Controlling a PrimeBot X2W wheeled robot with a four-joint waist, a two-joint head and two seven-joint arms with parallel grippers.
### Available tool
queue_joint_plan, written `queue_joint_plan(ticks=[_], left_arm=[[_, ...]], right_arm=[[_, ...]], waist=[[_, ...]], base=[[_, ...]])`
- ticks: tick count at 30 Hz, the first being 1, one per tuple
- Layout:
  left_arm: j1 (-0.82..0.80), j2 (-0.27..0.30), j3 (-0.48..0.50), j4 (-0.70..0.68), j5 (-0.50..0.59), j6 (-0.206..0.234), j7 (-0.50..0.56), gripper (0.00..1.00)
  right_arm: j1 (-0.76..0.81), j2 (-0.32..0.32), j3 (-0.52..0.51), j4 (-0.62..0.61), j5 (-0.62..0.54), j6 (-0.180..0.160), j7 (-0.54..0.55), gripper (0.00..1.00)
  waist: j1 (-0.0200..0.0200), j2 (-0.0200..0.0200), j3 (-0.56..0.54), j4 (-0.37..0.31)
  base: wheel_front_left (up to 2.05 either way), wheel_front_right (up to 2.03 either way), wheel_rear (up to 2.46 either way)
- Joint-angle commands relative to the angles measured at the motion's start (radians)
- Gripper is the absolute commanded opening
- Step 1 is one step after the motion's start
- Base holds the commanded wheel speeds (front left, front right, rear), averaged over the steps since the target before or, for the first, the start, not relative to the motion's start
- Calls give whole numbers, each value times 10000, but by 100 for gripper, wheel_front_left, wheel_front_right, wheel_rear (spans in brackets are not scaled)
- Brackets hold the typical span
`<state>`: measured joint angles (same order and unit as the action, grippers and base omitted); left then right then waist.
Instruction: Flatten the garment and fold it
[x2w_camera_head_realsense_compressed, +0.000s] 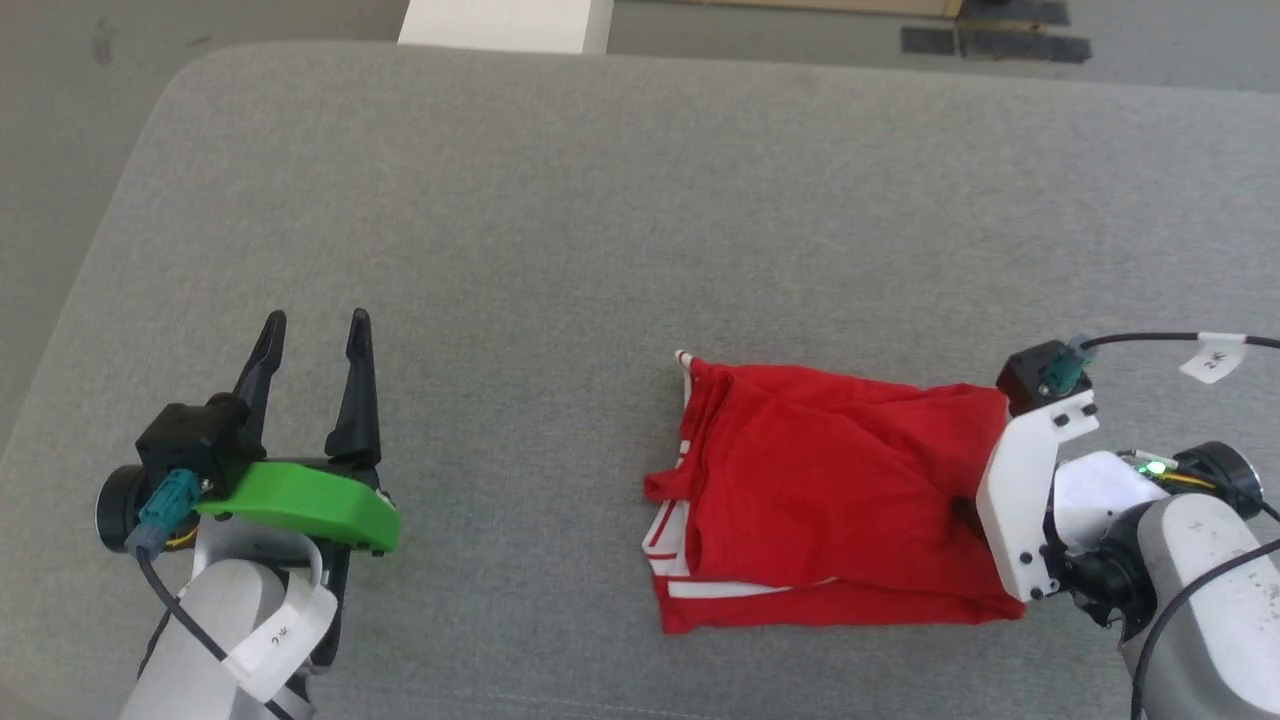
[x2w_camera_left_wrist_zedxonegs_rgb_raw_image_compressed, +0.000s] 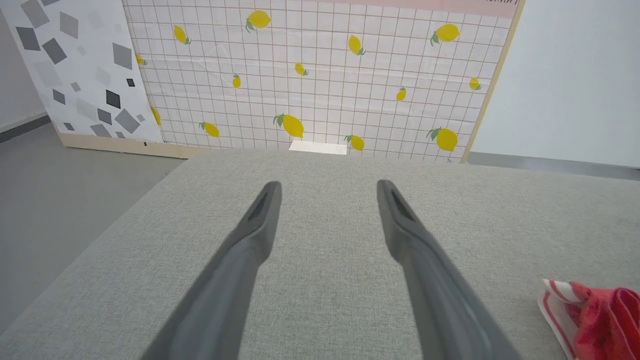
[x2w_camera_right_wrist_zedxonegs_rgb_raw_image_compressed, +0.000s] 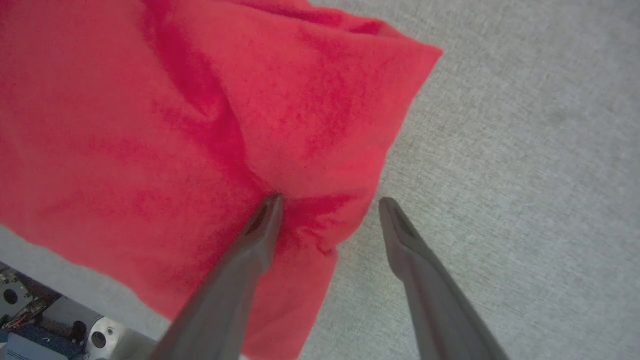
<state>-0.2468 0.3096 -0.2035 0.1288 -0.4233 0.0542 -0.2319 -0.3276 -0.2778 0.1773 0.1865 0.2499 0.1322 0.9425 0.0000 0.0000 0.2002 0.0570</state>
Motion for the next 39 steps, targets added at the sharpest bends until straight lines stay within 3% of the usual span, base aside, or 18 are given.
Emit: queue_joint_plan(ticks=[1, 11, 12, 13, 24, 27, 39], left_arm=[[-179, -35, -16, 14, 26, -11, -89, 100], [-378, -120, -118, 190, 24, -93, -165, 100], [-388, -129, -127, 218, 22, -101, -172, 100], [-393, -138, -136, 242, 19, -108, -179, 100], [-247, -188, -187, 466, -58, -110, -224, 100], [-118, -114, -133, 397, -88, -76, -223, 100], [-410, 309, -158, -302, -12, -33, 238, 100]], right_arm=[[-55, 34, 44, 148, -140, -15, 38, 100], [229, 69, 748, 1064, -99, -15, 41, 100], [235, 61, 809, 1132, -22, -15, 38, 25], [228, 62, 816, 1196, 54, -15, 26, 0], [-539, -502, 1020, 566, 787, -15, -473, 0], [-738, -814, 1073, 364, 1040, -15, -373, 0], [-1965, -1578, 721, 673, 1348, -15, -341, 0]], waist=[[0, 0, 249, 242], [0, 0, 359, 376], [0, 0, 349, 376], [0, 0, 336, 377], [0, 0, -251, 197], [0, 0, -348, -314], [0, 0, 593, -3540]], base=[[0, 0, 0], [0, 0, 0], [0, 0, 0], [0, 0, 0], [0, 0, 0], [0, 0, 0], [0, 0, 0]])
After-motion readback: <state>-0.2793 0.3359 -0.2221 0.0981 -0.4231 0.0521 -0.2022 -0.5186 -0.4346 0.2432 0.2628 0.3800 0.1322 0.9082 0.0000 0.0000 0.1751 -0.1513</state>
